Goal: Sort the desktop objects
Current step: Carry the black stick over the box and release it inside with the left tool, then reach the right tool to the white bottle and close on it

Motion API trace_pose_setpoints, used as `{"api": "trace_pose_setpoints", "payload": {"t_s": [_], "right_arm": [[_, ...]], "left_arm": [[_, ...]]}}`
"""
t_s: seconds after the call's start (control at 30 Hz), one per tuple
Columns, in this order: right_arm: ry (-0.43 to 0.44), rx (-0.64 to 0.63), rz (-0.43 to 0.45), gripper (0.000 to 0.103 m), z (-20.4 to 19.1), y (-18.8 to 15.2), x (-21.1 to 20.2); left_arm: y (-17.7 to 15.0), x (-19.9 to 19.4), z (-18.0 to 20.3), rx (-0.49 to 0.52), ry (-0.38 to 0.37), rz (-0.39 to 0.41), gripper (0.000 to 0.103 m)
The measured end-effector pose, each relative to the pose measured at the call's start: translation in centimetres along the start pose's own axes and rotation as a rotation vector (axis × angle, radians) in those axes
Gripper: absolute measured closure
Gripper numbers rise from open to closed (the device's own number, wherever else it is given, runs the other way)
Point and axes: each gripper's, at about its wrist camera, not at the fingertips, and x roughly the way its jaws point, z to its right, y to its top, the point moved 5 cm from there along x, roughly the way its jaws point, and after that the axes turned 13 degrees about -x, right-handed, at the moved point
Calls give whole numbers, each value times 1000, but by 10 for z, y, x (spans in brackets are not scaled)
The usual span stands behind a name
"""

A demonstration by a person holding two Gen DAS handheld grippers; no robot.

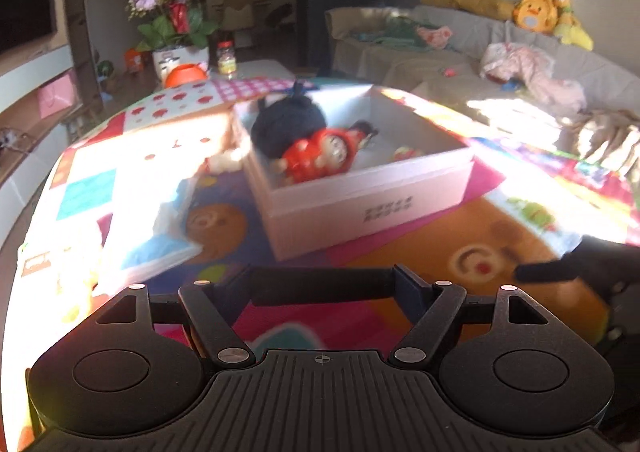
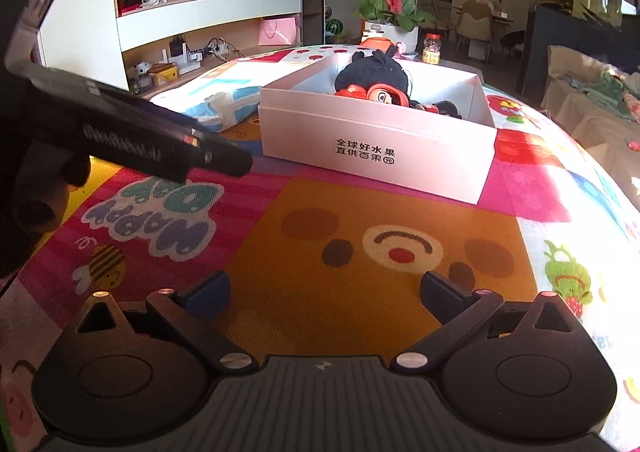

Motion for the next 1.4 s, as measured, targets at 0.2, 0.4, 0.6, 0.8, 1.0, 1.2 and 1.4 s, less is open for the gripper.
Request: {"api": "trace_pose_setpoints", "payload": {"t_s": [0.2, 0.4, 0.6, 0.8, 1.0, 1.2, 1.4], "right_arm": [[4, 7, 0, 0, 1, -1, 1], [1, 0, -6, 0, -1, -2, 2], [16, -49, -8, 0, -4, 6, 5], [-23, -187, 113, 11, -6, 95, 11], [-92, -455, 19, 59, -21, 203, 92], [-72, -445, -210, 61, -30, 257, 189], [-113, -367, -350, 61, -18, 274, 254]], "left_arm": [[77, 18, 41, 15, -28, 221, 23], [86, 33, 38, 29, -38, 184, 7], [36, 1, -11, 75, 73, 128, 3], [-13, 3, -67, 15, 221, 75, 3], [-41, 6, -90, -68, 173, 46, 3], [-48, 0, -91, -84, 174, 65, 1], [-49, -1, -83, -30, 175, 80, 1]]}}
